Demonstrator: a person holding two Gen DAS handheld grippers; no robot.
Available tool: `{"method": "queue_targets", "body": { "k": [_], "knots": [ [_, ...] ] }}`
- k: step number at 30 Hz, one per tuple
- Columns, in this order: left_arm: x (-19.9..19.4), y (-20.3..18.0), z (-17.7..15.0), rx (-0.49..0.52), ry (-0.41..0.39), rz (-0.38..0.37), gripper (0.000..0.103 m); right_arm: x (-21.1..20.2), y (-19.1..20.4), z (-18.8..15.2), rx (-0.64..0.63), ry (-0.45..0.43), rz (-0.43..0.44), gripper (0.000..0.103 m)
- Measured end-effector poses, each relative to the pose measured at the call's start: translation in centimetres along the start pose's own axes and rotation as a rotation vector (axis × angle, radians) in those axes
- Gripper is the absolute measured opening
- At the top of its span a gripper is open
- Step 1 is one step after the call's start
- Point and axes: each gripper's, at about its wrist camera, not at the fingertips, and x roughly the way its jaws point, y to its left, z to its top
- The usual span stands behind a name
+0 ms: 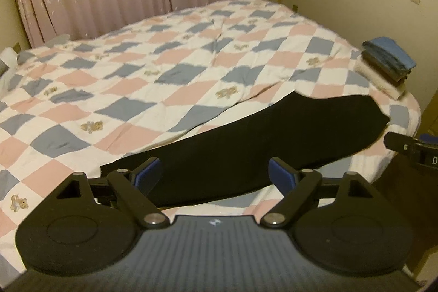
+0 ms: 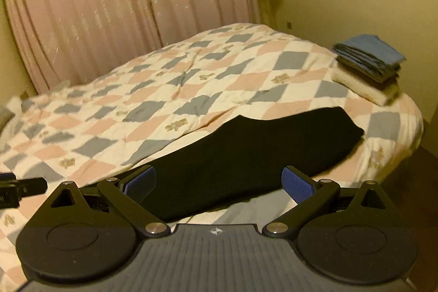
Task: Fold clothes
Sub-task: 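Grasp the end of the hoodie strip with the left tool while the right tool grasps it too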
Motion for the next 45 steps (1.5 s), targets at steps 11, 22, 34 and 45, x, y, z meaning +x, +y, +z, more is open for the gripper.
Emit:
{"method": "queue_targets", "body": {
  "k": [11, 22, 34, 45],
  "knots": [
    [14.3, 20.9, -5.7, -0.229, 0.382, -0.039, 0.08, 11.7, 16.2, -5.1, -0.345, 0.206, -0.01, 0.101],
    [24.7, 33.6, -13.3, -0.886, 0.557, -0.26, 0.079, 20.0, 34.8, -18.5, -1.102, 0.156, 0.167, 0.074],
    [31.6, 36.1, -15.6, -1.174, 0.601, -0.389, 0.055, 25.0, 40.6, -25.0, -1.353, 0.032, 0.152, 0.063],
    [31.5, 36.1, -12.1, -1.031, 0.607, -0.457, 0.011, 26.5, 42.5, -26.7, -1.407, -0.065, 0.144, 0.063]
  ]
}}
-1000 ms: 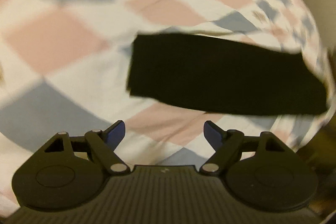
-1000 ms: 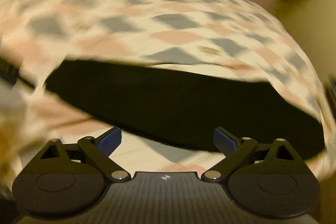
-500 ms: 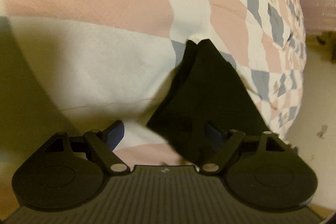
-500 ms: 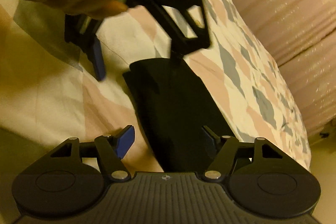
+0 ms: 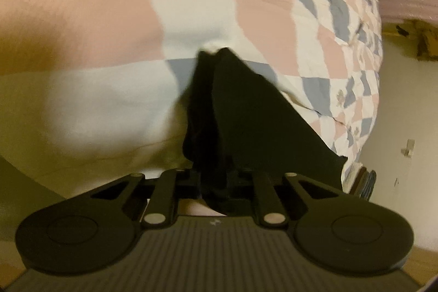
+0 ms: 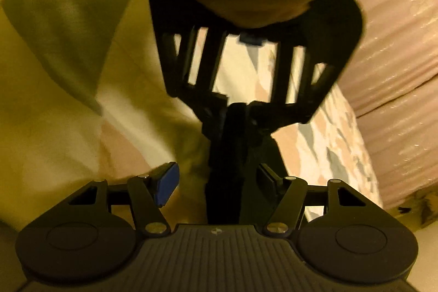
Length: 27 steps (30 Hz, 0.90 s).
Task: Fold clothes
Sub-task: 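Grasp the end of the hoodie strip with the left tool while the right tool grasps it too, then lift the strip end with both tools and fold it over the rest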
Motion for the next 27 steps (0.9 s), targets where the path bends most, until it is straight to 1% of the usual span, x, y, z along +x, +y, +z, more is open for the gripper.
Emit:
{"method": "queue_targets", "body": {
  "k": [1, 2, 4, 6, 7, 8, 10, 12, 13, 14, 16, 17, 19, 22, 24, 25, 27],
  "knots": [
    [-0.2, -0.4, -0.1, 0.012, -0.002, 0.003, 0.011, 0.4, -0.1, 0.0, 0.011, 0.005, -0.003, 0.058],
    [-0.4, -0.7, -0.1, 0.02, -0.005, 0.01, 0.008, 0.7, -0.4, -0.1, 0.027, 0.009, 0.008, 0.043],
    [-0.9, -1.4, -0.2, 0.029, -0.024, 0.034, 0.01, 1.4, -1.0, -0.5, 0.06, 0.028, 0.04, 0.016],
    [-2.1, -2.4, -0.4, 0.053, -0.059, 0.032, 0.01, 1.7, -2.2, -1.3, 0.122, 0.045, 0.076, 0.014],
    [-3.0, -3.2, -0.6, 0.078, -0.09, 0.023, 0.011, 1.6, -2.9, -1.7, 0.158, 0.044, 0.088, 0.011],
    [-4.0, -4.1, -0.9, 0.113, -0.126, 0.021, 0.011, 1.4, -3.9, -2.2, 0.21, 0.044, 0.104, 0.01],
    [-5.4, -6.2, -1.6, 0.199, -0.191, 0.047, 0.013, 0.9, -7.1, -3.6, 0.391, 0.042, 0.157, 0.01],
    [-5.9, -8.7, -2.4, 0.298, -0.245, 0.108, 0.013, 0.4, -11.4, -5.8, 0.62, 0.036, 0.193, 0.009],
    [-5.6, -10.0, -3.0, 0.347, -0.258, 0.135, 0.013, 0.1, -13.7, -7.4, 0.742, 0.034, 0.207, 0.009],
    [-5.1, -11.5, -3.7, 0.395, -0.264, 0.155, 0.013, -0.3, -16.1, -9.4, 0.87, 0.029, 0.221, 0.01],
    [-2.9, -14.6, -5.3, 0.486, -0.251, 0.171, 0.014, -1.1, -20.9, -13.8, 1.106, 0.009, 0.241, 0.01],
    [-1.6, -16.2, -6.2, 0.529, -0.243, 0.175, 0.016, -1.6, -23.2, -16.3, 1.21, 0.0, 0.242, 0.01],
    [2.1, -19.4, -8.3, 0.601, -0.211, 0.165, 0.021, -2.5, -27.1, -22.0, 1.383, 0.001, 0.223, 0.01],
    [8.1, -24.6, -11.5, 0.691, -0.162, 0.146, 0.021, -3.7, -31.6, -31.1, 1.575, 0.018, 0.215, 0.011],
    [12.9, -27.4, -13.7, 0.742, -0.13, 0.146, 0.023, -4.1, -33.4, -37.4, 1.688, 0.04, 0.198, 0.011],
    [15.1, -28.2, -14.5, 0.762, -0.117, 0.165, 0.025, -4.0, -33.5, -40.4, 1.742, 0.065, 0.203, 0.011],
    [19.6, -28.8, -16.1, 0.786, -0.092, 0.263, 0.025, -3.4, -32.5, -45.6, 1.856, 0.115, 0.266, 0.011]
  ]
}}
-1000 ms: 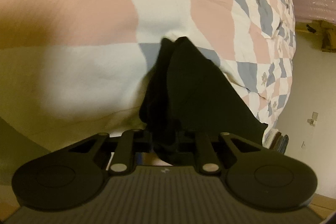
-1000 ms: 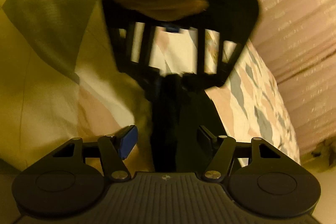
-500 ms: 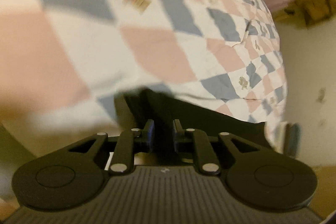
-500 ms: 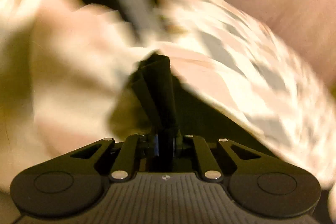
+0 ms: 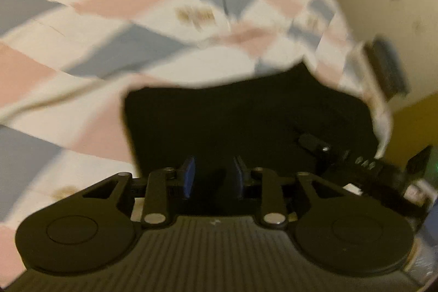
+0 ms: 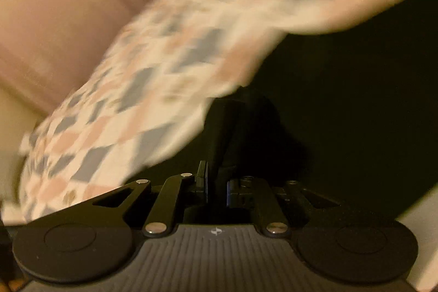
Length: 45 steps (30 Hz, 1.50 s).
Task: Fold clothes
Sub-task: 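Lift the strip end with both tools and fold it over the rest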
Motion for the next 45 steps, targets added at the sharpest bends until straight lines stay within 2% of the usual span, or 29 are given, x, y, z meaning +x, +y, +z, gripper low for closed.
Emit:
{"method": "queue_targets", "body": {
  "k": [2, 4, 6, 8, 10, 12, 13, 14, 15, 17, 20, 24, 26, 31, 35, 39, 41, 45],
  "knots": [
    [3.4, -2.4, -0.7, 0.026, 0.048, 0.076, 0.024, 0.9, -4.4, 0.5, 0.102, 0.096, 0.058, 0.018],
    [4.5, -2.9, -1.7, 0.009, 0.059, 0.135, 0.024, 1.4, -6.3, 1.0, 0.125, 0.146, 0.128, 0.026],
    [4.6, -3.0, -2.4, -0.017, 0.054, 0.164, 0.025, 1.7, -7.1, 1.9, 0.107, 0.163, 0.2, 0.045],
    [4.3, -2.8, -2.5, -0.052, 0.055, 0.177, 0.025, 2.4, -7.3, 3.1, 0.087, 0.153, 0.239, 0.048],
    [4.3, -2.8, -2.0, -0.075, 0.061, 0.193, 0.025, 3.5, -7.7, 4.1, 0.114, 0.164, 0.233, 0.048],
    [4.2, -2.9, -1.8, -0.081, 0.069, 0.206, 0.026, 4.2, -8.2, 4.7, 0.155, 0.163, 0.202, 0.046],
    [4.2, -2.9, -1.7, -0.08, 0.074, 0.213, 0.026, 4.6, -8.4, 5.1, 0.175, 0.163, 0.186, 0.032],
    [4.2, -3.0, -1.6, -0.076, 0.078, 0.218, 0.026, 4.9, -8.6, 5.4, 0.196, 0.162, 0.171, 0.008],
    [4.1, -3.1, -1.4, -0.066, 0.08, 0.219, 0.026, 5.0, -8.6, 5.8, 0.186, 0.156, 0.157, 0.008],
    [3.7, -3.6, -1.0, -0.042, 0.075, 0.208, 0.026, 3.8, -7.3, 6.4, 0.06, 0.122, 0.132, 0.008],
    [2.4, -5.1, -0.1, 0.0, 0.055, 0.168, 0.027, 0.2, -6.4, 8.0, -0.021, 0.013, 0.106, 0.007],
    [1.8, -8.2, 1.4, 0.094, 0.029, 0.092, 0.035, -4.7, -8.0, 11.1, -0.058, -0.138, 0.035, 0.007],
    [3.1, -9.8, 2.0, 0.157, 0.044, 0.101, 0.036, -6.4, -10.3, 12.7, -0.027, -0.181, -0.022, 0.007],
    [6.4, -13.6, 3.1, 0.229, 0.08, 0.1, 0.034, -9.3, -16.5, 15.5, 0.025, -0.216, -0.124, 0.007],
    [7.6, -15.5, 3.1, 0.261, 0.101, 0.127, 0.034, -9.5, -19.7, 17.0, 0.043, -0.207, -0.135, 0.007],
    [8.7, -16.4, 4.0, 0.222, 0.109, 0.17, 0.035, -8.4, -22.2, 19.2, 0.102, -0.201, -0.116, 0.007],
    [9.1, -16.7, 4.5, 0.21, 0.11, 0.191, 0.035, -9.1, -23.7, 20.1, 0.106, -0.195, -0.116, 0.007],
    [10.1, -17.5, 4.5, 0.203, 0.116, 0.221, 0.035, -8.7, -25.3, 20.5, 0.112, -0.187, -0.13, 0.007]
  ]
}}
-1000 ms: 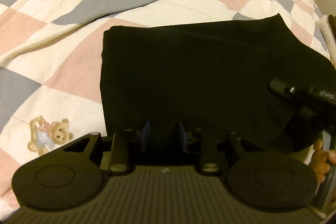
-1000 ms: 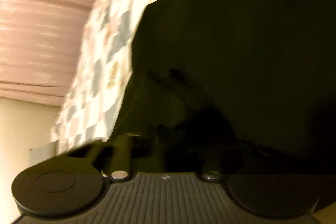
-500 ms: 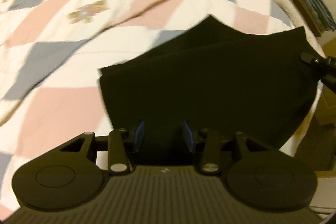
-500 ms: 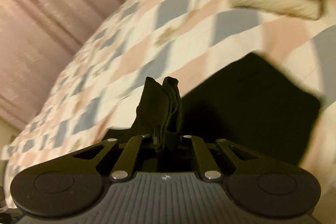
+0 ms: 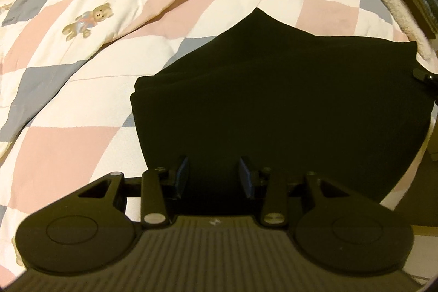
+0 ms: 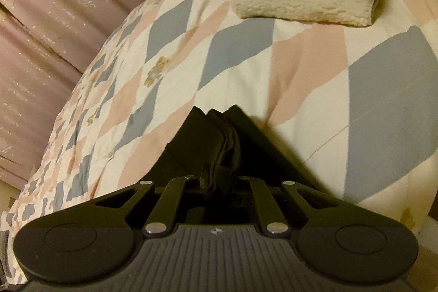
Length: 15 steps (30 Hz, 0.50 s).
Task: Fold clothes
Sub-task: 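Lift the strip end with both tools and fold it over the rest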
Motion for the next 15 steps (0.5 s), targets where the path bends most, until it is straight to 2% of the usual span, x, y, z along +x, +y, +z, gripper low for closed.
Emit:
{"method": "queue_targets", "body": {
  "k": [4, 6, 7, 8, 9, 10, 11, 12, 13, 15],
  "knots": [
    [0.6, -0.7, 0.0, -0.008, 0.012, 0.035, 0.035, 0.8, -0.9, -0.4, -0.011, 0.045, -0.056, 0.006],
    [0.7, -1.0, -0.1, -0.013, 0.015, 0.053, 0.035, 0.8, -0.7, 0.0, -0.013, 0.041, -0.095, 0.011],
    [0.4, -1.1, -0.1, -0.019, 0.006, 0.056, 0.035, 0.5, 0.1, 0.1, -0.049, 0.026, -0.14, 0.023],
    [0.0, -1.1, -0.1, -0.026, -0.005, 0.06, 0.035, 0.1, 1.2, 0.2, -0.108, 0.0, -0.225, 0.041],
    [-0.3, -1.2, 0.0, -0.031, -0.014, 0.069, 0.035, -0.2, 2.6, 0.2, -0.181, -0.042, -0.362, 0.051],
    [-0.5, -1.3, 0.0, -0.034, -0.025, 0.084, 0.035, -0.4, 4.0, 0.1, -0.253, -0.093, -0.491, 0.058],
    [-0.7, -1.3, 0.1, -0.036, -0.037, 0.101, 0.035, -0.7, 5.2, -0.2, -0.322, -0.151, -0.568, 0.057],
    [-0.8, -1.4, 0.2, -0.034, -0.049, 0.113, 0.035, -1.1, 6.2, -0.5, -0.376, -0.2, -0.56, 0.057],
    [-0.8, -1.5, 0.3, -0.028, -0.063, 0.119, 0.034, -1.2, 6.9, -0.7, -0.414, -0.209, -0.46, 0.055],
    [-0.6, -1.7, 0.7, -0.015, -0.087, 0.126, 0.034, -0.4, 8.0, -1.4, -0.482, -0.124, -0.165, 0.039]
  ]
}}
